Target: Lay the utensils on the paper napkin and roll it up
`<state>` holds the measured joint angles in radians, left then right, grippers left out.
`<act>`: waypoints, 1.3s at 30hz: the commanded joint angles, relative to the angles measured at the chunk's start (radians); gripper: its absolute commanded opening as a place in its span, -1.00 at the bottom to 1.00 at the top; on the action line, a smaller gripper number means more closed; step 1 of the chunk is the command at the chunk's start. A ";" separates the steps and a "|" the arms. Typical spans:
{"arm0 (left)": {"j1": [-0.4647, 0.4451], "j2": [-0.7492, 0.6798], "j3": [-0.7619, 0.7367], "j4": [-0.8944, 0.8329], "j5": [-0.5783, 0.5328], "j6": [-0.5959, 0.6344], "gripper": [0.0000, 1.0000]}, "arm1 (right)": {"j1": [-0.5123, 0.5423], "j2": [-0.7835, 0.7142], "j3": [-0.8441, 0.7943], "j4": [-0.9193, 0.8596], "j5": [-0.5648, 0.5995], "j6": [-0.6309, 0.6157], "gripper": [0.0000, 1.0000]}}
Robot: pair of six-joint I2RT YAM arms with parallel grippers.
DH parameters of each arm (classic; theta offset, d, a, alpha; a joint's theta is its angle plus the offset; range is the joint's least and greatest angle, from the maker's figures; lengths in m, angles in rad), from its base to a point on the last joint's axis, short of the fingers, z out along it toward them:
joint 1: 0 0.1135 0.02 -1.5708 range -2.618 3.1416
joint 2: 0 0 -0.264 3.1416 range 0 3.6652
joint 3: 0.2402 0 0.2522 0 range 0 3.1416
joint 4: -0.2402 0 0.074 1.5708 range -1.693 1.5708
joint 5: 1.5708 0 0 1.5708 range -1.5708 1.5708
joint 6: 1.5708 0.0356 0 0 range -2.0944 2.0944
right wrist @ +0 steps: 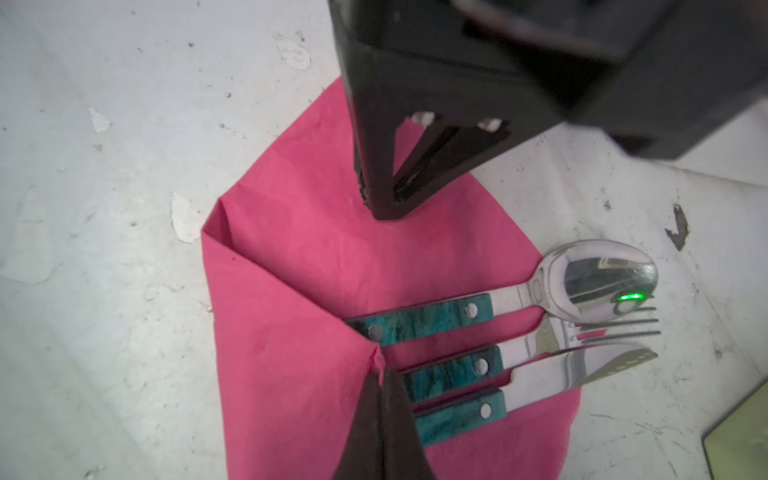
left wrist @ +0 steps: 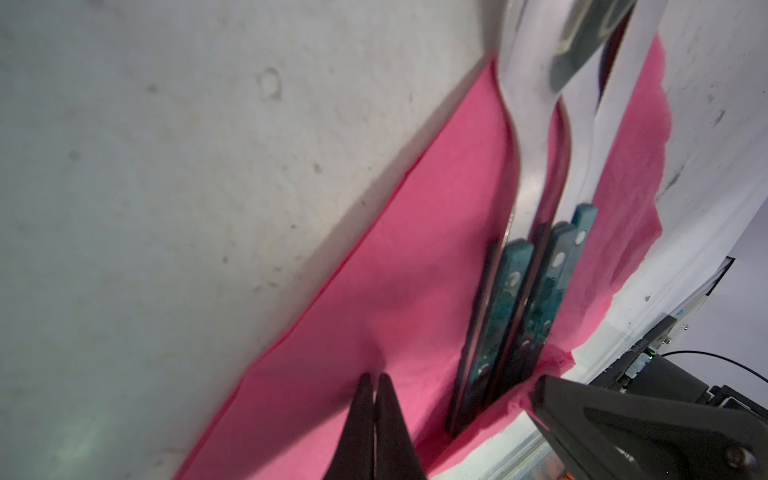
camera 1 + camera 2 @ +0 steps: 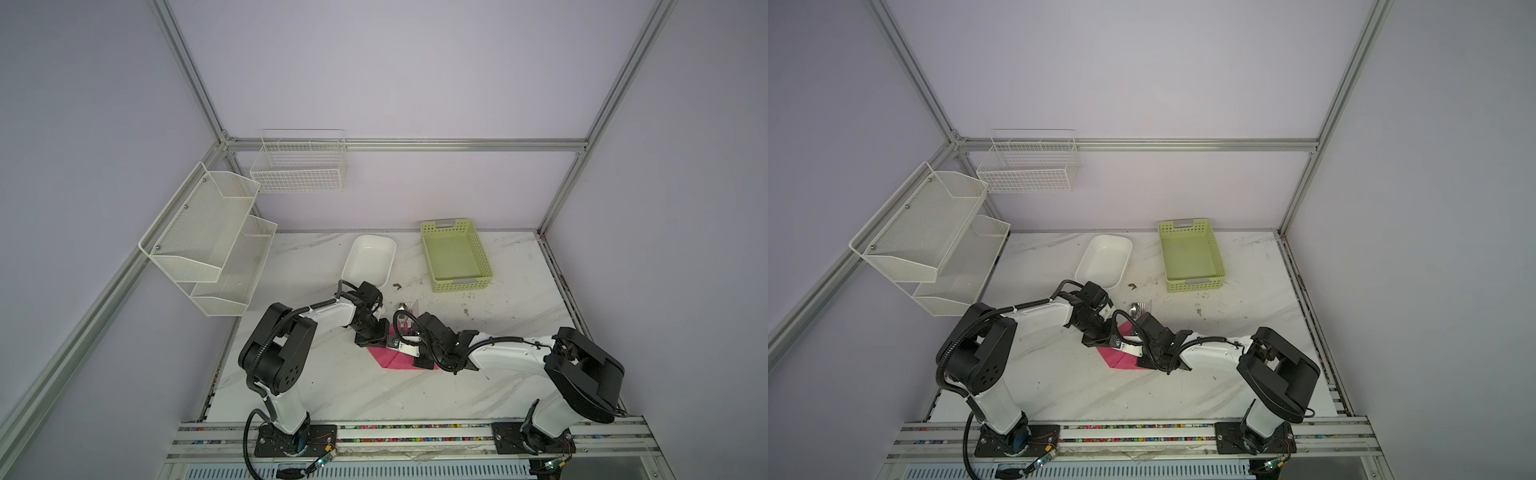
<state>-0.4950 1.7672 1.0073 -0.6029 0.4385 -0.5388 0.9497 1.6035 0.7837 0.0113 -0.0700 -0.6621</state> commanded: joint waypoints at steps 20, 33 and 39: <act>-0.028 -0.107 -0.026 -0.079 -0.072 -0.025 -0.82 | -0.036 0.075 0.032 0.015 -0.046 -0.053 -1.00; -0.028 -0.238 -0.228 0.097 0.198 -0.155 -0.83 | -0.037 0.073 0.022 0.015 -0.047 -0.050 -1.00; -0.028 -0.217 -0.289 0.245 0.319 -0.225 -0.83 | -0.037 0.068 0.015 0.013 -0.043 -0.048 -1.00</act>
<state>-0.5194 1.5562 0.7532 -0.4793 0.6518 -0.7090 0.9188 1.6623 0.8051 0.0406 -0.1127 -0.6960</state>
